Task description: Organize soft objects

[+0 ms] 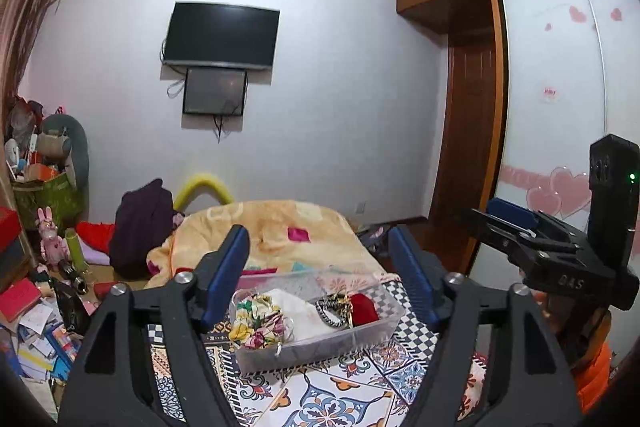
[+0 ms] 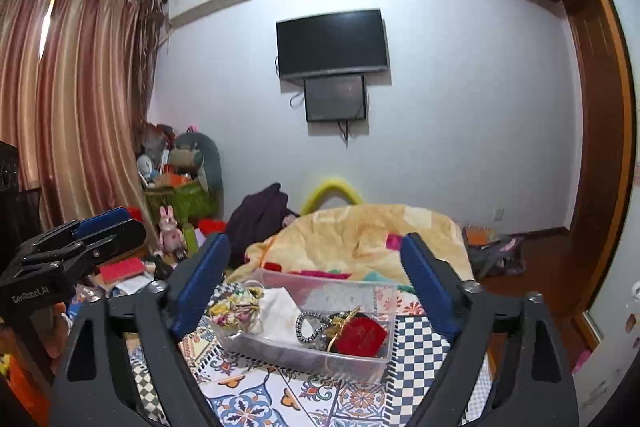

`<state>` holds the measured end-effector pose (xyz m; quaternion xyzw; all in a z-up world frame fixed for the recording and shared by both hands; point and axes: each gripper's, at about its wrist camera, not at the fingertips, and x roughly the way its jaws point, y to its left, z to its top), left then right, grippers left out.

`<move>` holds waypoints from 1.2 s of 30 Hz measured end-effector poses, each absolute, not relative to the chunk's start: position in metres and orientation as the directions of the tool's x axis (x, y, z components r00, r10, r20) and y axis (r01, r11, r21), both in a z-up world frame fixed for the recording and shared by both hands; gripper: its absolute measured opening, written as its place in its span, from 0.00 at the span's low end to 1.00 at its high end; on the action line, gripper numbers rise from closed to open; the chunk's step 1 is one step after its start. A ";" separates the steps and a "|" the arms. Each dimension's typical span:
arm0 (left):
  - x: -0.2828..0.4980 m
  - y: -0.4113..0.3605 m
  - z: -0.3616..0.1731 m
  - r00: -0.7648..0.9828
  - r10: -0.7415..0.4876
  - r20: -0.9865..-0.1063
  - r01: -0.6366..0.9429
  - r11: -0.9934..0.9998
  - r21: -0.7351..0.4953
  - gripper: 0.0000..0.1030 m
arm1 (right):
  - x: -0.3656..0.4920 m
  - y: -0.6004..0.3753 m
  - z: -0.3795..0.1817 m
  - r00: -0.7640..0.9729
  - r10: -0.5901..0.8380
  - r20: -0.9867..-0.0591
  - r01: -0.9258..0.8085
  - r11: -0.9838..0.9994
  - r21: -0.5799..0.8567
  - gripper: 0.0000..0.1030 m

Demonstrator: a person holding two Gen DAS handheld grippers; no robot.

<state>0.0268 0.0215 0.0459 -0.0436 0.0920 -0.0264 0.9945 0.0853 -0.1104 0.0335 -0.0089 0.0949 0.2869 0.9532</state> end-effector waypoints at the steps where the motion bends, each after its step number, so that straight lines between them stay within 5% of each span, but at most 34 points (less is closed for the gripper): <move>1: 0.023 0.020 0.048 0.984 -0.053 -0.170 0.039 0.996 -0.086 0.76 | 0.082 -0.111 0.034 0.815 0.552 -0.177 -0.555 0.831 0.037 0.93; 5: 0.013 0.018 0.051 0.987 -0.056 -0.151 0.043 0.995 -0.094 0.93 | 0.075 -0.112 0.036 0.821 0.551 -0.149 -0.552 0.833 0.036 1.00; 10: 0.005 0.018 0.052 0.990 -0.039 -0.135 0.026 0.995 -0.093 0.98 | 0.070 -0.113 0.036 0.822 0.552 -0.141 -0.552 0.833 0.037 1.00; 36: 0.007 0.014 0.041 0.989 -0.018 -0.150 0.008 0.998 -0.066 1.00 | 0.067 -0.120 0.029 0.827 0.545 -0.142 -0.544 0.838 0.047 1.00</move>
